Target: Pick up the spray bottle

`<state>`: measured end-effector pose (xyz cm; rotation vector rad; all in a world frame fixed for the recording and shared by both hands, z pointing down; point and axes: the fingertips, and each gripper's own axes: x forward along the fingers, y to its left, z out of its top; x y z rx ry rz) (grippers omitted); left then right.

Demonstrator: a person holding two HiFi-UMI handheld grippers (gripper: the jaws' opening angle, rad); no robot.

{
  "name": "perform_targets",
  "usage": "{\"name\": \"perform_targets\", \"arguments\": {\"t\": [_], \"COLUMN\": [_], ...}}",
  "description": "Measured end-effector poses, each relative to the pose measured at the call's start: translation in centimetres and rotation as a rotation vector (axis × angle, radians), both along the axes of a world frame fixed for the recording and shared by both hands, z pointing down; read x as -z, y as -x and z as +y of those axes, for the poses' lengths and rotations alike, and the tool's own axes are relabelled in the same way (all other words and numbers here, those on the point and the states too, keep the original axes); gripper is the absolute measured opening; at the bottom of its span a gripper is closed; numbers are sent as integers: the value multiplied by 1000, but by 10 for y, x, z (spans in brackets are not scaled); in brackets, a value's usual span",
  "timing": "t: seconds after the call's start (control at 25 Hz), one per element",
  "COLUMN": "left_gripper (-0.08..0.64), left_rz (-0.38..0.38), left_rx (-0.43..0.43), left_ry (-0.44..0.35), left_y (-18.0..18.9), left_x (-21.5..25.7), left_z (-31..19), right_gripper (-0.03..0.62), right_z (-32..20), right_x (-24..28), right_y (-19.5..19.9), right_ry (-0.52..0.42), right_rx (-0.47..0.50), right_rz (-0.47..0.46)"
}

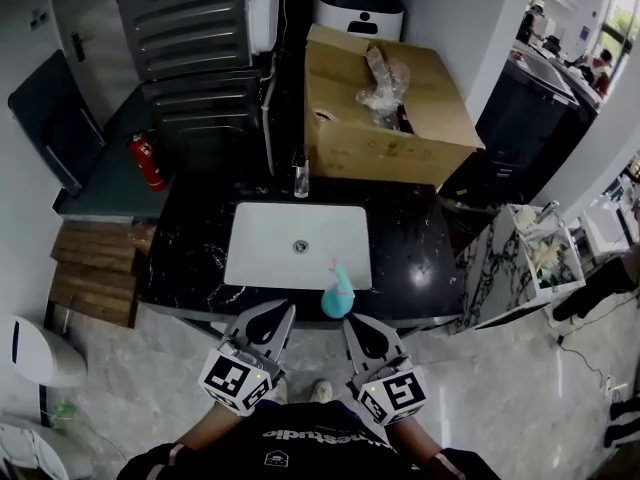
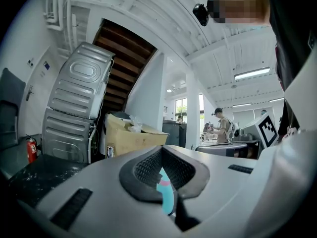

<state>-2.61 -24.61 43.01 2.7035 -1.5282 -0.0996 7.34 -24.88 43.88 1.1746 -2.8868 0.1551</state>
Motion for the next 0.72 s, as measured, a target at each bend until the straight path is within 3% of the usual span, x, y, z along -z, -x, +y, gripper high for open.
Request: {"name": "perform_targets", "arguments": {"t": [0.36, 0.48, 0.72], "left_gripper": [14, 14, 14], "left_rz": [22, 27, 26], "left_rx": [-57, -63, -73], "left_ry": [-16, -10, 3], "left_y": [24, 28, 38], "left_x": [2, 0, -6], "left_z": [-35, -40, -47], "right_gripper": [43, 122, 197], "right_z": [-24, -36, -71], "right_x": [-1, 0, -31], "right_y": [25, 22, 21], "right_ry": [-25, -44, -52], "right_rx": [-42, -67, -112], "right_rz": [38, 42, 85]}}
